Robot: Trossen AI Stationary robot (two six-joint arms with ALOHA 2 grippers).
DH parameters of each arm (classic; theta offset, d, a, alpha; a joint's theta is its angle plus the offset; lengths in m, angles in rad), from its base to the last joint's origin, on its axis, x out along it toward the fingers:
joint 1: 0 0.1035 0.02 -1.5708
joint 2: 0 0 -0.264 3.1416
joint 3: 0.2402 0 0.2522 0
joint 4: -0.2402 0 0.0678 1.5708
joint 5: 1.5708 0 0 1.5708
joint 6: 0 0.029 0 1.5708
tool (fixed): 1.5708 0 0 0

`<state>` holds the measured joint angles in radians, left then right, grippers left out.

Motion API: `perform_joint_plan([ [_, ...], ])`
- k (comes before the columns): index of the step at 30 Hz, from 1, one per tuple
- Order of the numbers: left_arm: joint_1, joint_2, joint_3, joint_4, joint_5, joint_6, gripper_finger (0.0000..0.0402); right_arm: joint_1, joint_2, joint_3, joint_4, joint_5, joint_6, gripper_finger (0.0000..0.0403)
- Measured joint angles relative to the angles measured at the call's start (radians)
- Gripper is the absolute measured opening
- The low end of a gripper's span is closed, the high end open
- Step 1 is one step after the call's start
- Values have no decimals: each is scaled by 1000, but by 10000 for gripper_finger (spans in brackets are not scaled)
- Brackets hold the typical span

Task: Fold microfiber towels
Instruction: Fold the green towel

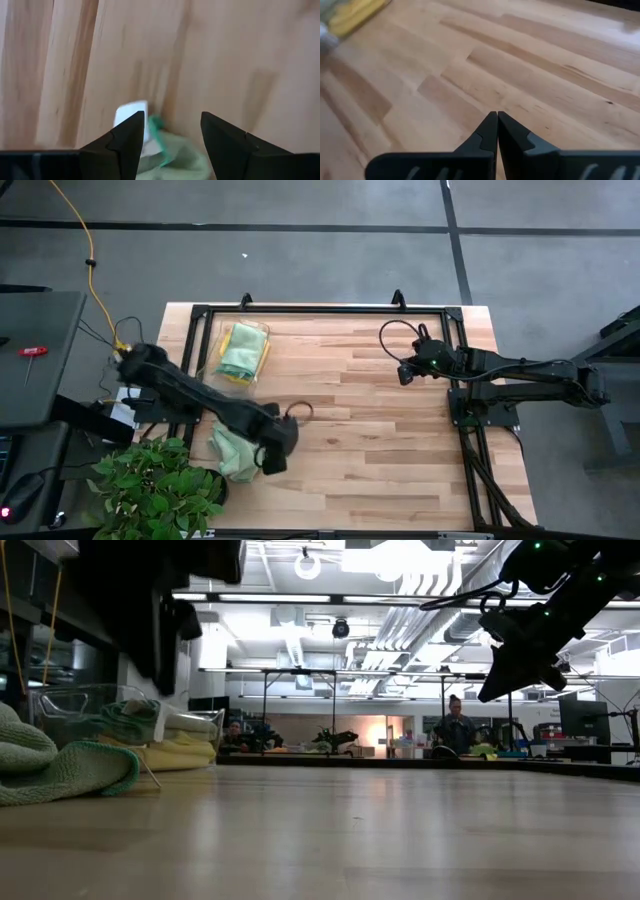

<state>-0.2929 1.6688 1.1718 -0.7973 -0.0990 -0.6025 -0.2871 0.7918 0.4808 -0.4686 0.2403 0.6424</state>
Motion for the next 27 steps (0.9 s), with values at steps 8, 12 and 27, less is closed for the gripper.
perform_joint_plan([
  [8, -34, 196, 152, -212, -6, -42, 186, 0, 0, 0, -14, -12, -109, 4],
  [12, -53, 217, 152, -256, 2, -93, 186, 0, 0, 0, -14, -9, -123, 4],
  [27, -19, 221, 44, -229, 60, -179, 183, 0, 0, 0, -13, -8, -101, 4],
])
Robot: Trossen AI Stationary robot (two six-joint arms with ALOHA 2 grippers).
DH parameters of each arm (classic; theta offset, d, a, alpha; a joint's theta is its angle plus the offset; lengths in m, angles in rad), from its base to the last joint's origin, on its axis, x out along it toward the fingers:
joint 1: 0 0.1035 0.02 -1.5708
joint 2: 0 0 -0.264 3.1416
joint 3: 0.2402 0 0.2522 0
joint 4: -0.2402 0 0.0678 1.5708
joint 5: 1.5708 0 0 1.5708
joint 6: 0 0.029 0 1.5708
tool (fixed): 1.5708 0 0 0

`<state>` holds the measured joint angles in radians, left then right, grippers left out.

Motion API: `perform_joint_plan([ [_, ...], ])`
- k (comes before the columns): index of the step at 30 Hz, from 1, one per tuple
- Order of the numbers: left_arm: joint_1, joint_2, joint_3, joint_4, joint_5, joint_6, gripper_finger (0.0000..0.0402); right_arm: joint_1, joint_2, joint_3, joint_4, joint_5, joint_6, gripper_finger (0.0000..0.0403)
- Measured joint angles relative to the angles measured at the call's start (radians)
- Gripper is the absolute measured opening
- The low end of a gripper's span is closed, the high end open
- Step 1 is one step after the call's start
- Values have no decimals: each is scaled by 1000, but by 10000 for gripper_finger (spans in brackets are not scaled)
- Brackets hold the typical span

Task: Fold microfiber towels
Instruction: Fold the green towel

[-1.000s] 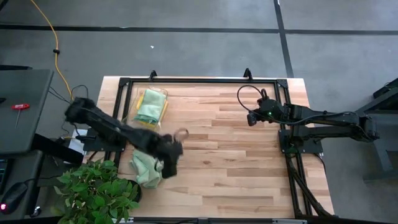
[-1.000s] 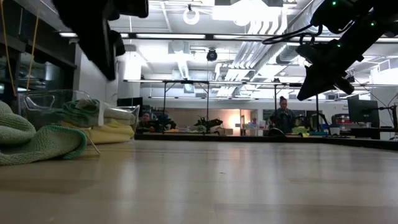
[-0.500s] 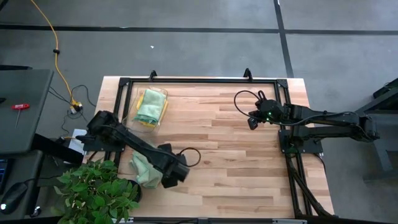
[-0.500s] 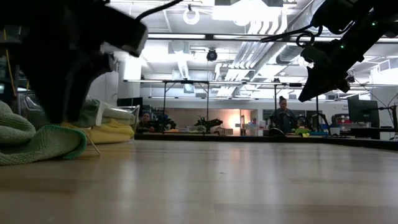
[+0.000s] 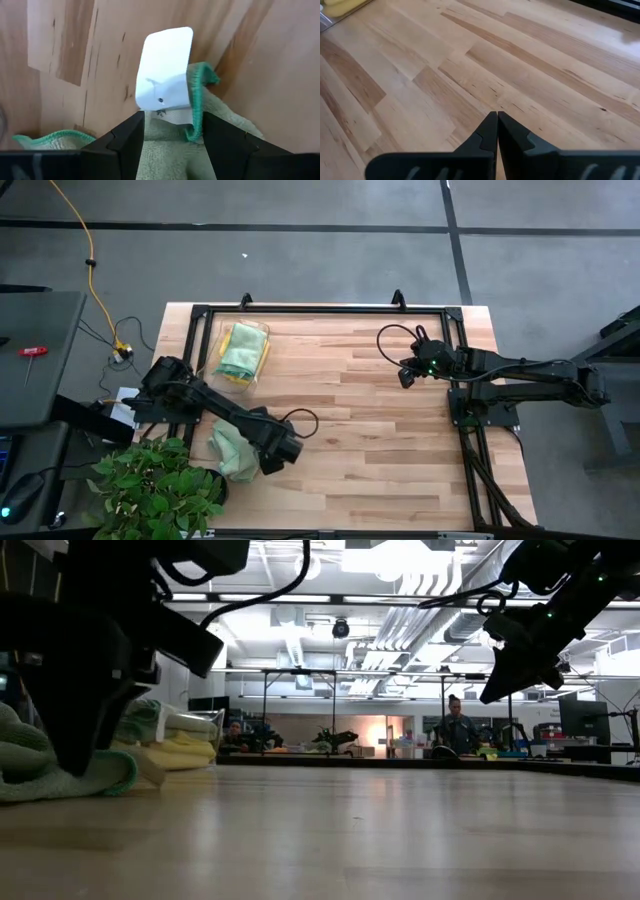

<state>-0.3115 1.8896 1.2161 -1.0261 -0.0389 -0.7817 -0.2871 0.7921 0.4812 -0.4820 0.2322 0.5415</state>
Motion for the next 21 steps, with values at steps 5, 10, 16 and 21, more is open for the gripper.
perform_joint_plan([
  [5, 16, -3, 0, 46, -11, 46, 118, 0, 0, 0, 0, 0, 25, 4],
  [10, 109, -6, 1, 274, -21, 148, 13, 0, 0, 0, 11, 1, 63, 4],
  [16, 294, -6, 150, 397, -51, 317, 2, 0, 0, 0, 48, 1, 76, 4],
  [21, 398, -6, 332, 364, -67, 484, 2, 0, -3, 0, 46, -4, 54, 4],
])
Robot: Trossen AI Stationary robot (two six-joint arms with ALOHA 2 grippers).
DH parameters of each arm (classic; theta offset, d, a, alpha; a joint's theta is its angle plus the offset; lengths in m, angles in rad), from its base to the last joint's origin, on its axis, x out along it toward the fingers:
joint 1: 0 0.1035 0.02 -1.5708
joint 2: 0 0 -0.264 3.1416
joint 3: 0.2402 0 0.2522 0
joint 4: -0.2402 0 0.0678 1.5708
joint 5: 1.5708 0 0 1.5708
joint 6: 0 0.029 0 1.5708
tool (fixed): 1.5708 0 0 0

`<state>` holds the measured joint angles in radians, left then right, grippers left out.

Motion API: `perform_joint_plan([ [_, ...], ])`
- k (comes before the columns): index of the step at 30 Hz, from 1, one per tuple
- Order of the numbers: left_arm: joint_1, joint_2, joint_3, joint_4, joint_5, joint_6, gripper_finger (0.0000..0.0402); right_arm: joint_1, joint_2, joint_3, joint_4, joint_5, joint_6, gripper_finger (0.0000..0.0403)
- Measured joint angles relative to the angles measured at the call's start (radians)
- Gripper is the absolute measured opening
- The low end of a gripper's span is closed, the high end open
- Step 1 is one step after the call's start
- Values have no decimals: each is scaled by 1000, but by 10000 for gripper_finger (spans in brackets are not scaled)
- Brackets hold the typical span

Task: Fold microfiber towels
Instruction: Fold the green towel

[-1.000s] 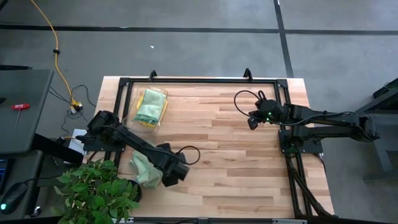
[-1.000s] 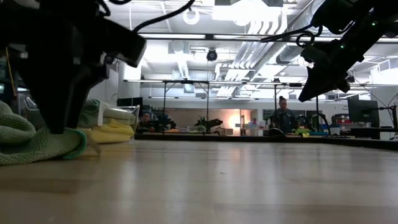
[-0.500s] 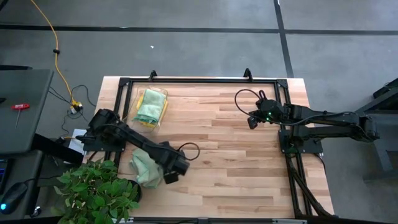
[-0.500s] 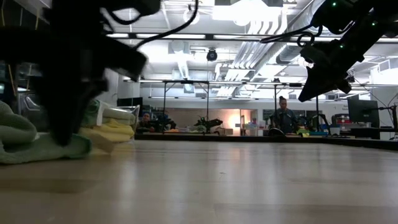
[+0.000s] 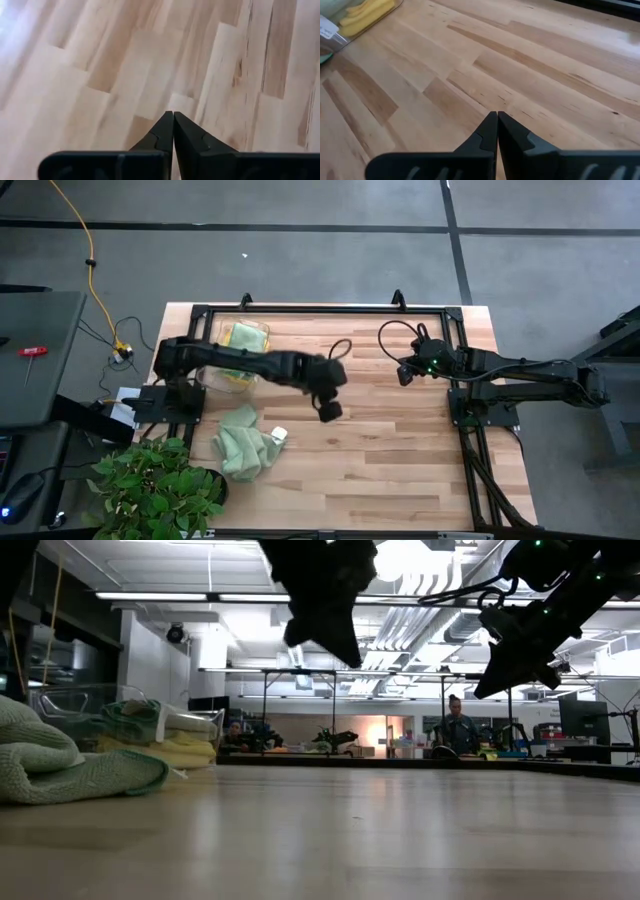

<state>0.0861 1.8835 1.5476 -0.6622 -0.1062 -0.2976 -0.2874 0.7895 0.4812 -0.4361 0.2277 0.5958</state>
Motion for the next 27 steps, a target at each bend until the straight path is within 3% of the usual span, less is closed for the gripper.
perform_joint_plan([
  [5, 18, -1, 83, -214, 21, 78, 7, 0, 0, 0, 0, -31, -2, 4],
  [10, -50, 0, 10, -363, 19, 22, 50, 0, 0, 0, 0, -31, -2, 4],
  [19, -299, 0, -145, -381, 111, -217, 155, 0, 0, 0, 0, -33, -19, 4],
  [27, -376, 0, -237, -329, 113, -398, 187, 0, 0, 0, 0, -35, -20, 4],
])
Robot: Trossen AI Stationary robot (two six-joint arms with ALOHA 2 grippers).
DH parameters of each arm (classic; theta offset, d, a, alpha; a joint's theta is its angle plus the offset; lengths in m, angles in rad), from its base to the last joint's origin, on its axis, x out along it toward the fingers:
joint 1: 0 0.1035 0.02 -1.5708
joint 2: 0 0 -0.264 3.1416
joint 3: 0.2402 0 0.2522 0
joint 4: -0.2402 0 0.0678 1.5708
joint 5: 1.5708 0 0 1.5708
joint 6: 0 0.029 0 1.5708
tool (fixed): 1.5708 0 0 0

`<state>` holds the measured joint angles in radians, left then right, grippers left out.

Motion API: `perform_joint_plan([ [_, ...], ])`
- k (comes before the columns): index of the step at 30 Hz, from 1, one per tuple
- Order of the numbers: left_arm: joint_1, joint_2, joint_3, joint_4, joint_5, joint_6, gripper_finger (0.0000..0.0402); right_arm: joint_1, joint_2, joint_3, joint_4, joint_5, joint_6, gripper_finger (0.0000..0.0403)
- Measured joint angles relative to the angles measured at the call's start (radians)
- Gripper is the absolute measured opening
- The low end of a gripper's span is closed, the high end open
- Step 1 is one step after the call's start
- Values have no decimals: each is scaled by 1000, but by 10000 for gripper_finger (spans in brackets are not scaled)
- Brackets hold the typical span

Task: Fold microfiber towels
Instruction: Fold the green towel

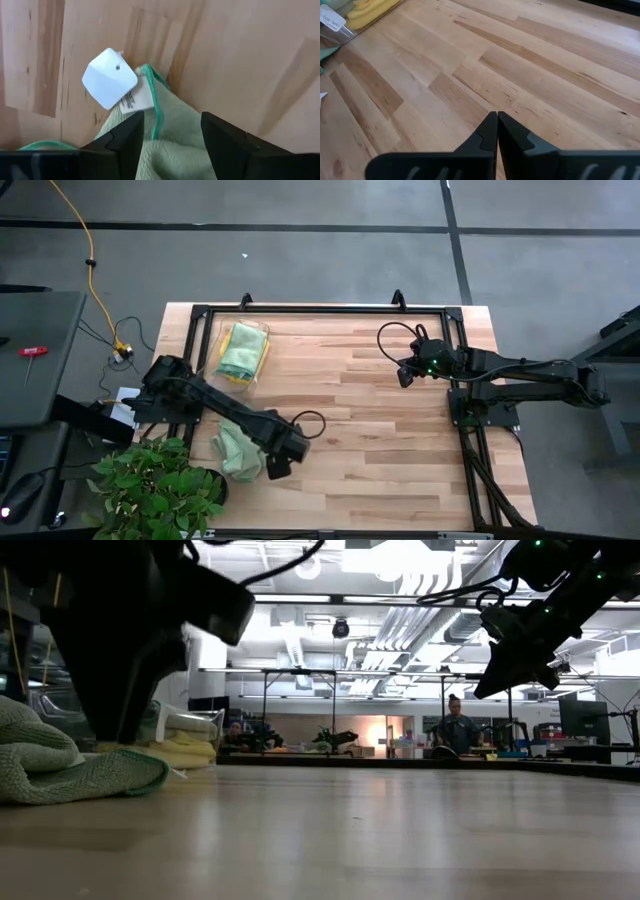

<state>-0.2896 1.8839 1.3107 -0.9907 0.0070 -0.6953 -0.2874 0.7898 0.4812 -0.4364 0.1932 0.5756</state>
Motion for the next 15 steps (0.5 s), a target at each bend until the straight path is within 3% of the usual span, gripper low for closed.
perform_joint_plan([
  [12, 30, 1, -104, 77, 87, -22, 187, 0, 0, 0, 0, 1, 29, 4],
  [15, 32, 1, -104, 94, 81, -10, 161, 0, 0, 0, 0, 1, 29, 4],
])
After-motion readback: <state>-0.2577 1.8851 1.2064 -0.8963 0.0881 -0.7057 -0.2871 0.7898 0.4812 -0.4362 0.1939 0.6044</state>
